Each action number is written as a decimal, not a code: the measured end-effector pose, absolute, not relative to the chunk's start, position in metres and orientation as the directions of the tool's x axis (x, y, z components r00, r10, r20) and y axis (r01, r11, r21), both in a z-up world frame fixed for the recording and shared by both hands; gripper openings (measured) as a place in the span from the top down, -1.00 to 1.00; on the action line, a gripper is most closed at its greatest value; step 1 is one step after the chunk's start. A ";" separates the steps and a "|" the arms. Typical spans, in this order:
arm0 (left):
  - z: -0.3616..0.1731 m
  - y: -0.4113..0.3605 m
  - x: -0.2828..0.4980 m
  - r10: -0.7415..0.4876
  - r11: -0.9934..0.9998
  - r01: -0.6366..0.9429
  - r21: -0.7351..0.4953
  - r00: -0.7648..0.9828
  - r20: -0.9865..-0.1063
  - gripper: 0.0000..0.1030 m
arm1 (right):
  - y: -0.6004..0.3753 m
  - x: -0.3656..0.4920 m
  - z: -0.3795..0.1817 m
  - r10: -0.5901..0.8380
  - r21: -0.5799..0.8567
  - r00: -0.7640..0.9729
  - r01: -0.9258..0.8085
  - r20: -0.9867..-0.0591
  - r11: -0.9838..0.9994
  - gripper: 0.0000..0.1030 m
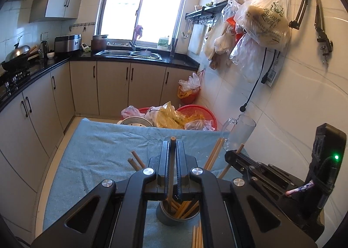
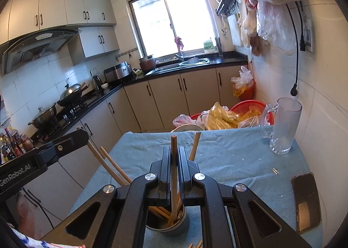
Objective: Organize utensils
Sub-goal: 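Open both grippers to drop the chopsticks into the black cup, then move both open grippers back to the chopsticks lying on the cloth, then close the left gripper on one chopstick while the right gripper grasps another, then lift both held chopsticks upright and carry them toward the black cup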
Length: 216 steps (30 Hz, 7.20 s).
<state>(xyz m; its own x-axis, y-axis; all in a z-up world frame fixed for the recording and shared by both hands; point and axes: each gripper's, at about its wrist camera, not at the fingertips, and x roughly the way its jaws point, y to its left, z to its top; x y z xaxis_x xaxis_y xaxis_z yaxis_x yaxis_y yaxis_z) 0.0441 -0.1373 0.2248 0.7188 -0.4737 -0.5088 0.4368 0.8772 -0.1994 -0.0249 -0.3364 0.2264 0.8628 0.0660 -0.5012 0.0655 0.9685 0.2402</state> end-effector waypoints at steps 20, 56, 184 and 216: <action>0.213 -0.109 0.015 -0.442 0.894 0.405 -0.192 0.729 -0.522 0.90 | -0.334 -0.022 0.213 0.067 0.238 0.845 0.073 -0.531 0.969 0.83; 0.110 -0.048 -0.087 -0.280 0.949 0.306 -0.077 0.701 -0.655 -0.58 | -0.313 -0.158 0.096 0.095 0.201 0.641 0.094 -0.761 0.975 -0.02; 0.098 -0.078 -0.080 -0.404 0.895 0.404 -0.189 0.555 -0.727 0.90 | -0.351 -0.175 0.133 -0.014 0.070 0.663 0.100 -0.748 0.993 0.88; 0.175 -0.052 -0.155 -0.457 0.886 0.420 -0.194 0.729 -0.509 0.90 | -0.316 -0.224 0.188 0.098 0.141 0.793 -0.015 -0.602 0.990 0.88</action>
